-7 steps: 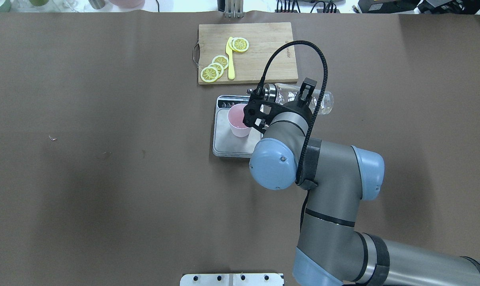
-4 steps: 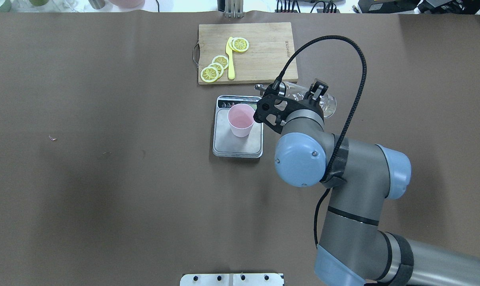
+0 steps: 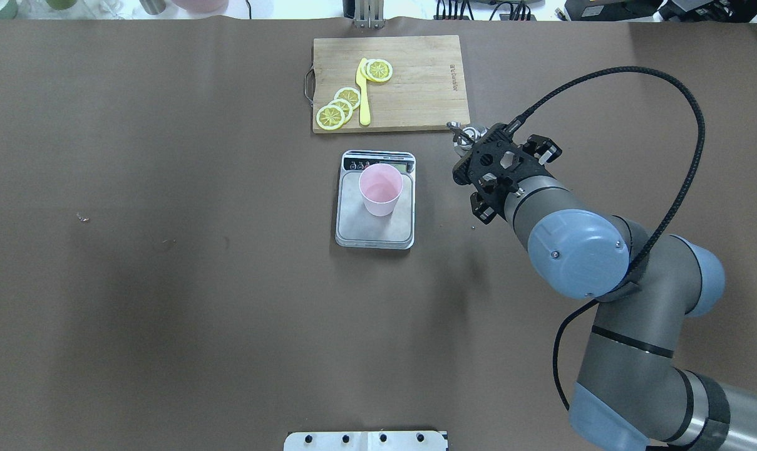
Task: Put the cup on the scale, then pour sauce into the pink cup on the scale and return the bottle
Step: 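Turn the sauce bottle upright and carry it away from the cup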
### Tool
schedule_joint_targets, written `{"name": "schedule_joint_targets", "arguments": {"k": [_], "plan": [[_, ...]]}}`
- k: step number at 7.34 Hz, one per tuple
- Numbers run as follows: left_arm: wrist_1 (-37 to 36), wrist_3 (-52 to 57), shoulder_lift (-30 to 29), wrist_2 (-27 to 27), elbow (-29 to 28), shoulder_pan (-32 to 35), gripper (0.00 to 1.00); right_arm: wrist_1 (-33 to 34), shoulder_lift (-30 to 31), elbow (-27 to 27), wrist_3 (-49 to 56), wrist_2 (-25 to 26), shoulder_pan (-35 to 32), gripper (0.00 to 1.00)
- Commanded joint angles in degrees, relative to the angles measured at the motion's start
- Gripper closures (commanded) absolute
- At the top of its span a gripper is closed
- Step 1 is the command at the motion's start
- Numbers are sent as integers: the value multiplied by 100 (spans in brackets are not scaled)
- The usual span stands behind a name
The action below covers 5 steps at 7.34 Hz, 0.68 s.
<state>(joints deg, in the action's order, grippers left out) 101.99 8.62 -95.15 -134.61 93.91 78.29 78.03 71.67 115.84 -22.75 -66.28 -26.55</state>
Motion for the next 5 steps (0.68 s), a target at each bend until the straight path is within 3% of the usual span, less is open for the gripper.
{"name": "schedule_joint_targets", "arguments": {"k": [1, 3, 5], "plan": [[49, 7, 14, 31, 83, 19, 2, -1109, 503, -27, -613, -428, -183, 100], [190, 243, 67, 49, 57, 54, 2, -2331, 847, -437, -1001, -788, -569, 100], [138, 298, 76, 40, 22, 55, 2, -3123, 936, -807, -1745, -895, -729, 100]]}}
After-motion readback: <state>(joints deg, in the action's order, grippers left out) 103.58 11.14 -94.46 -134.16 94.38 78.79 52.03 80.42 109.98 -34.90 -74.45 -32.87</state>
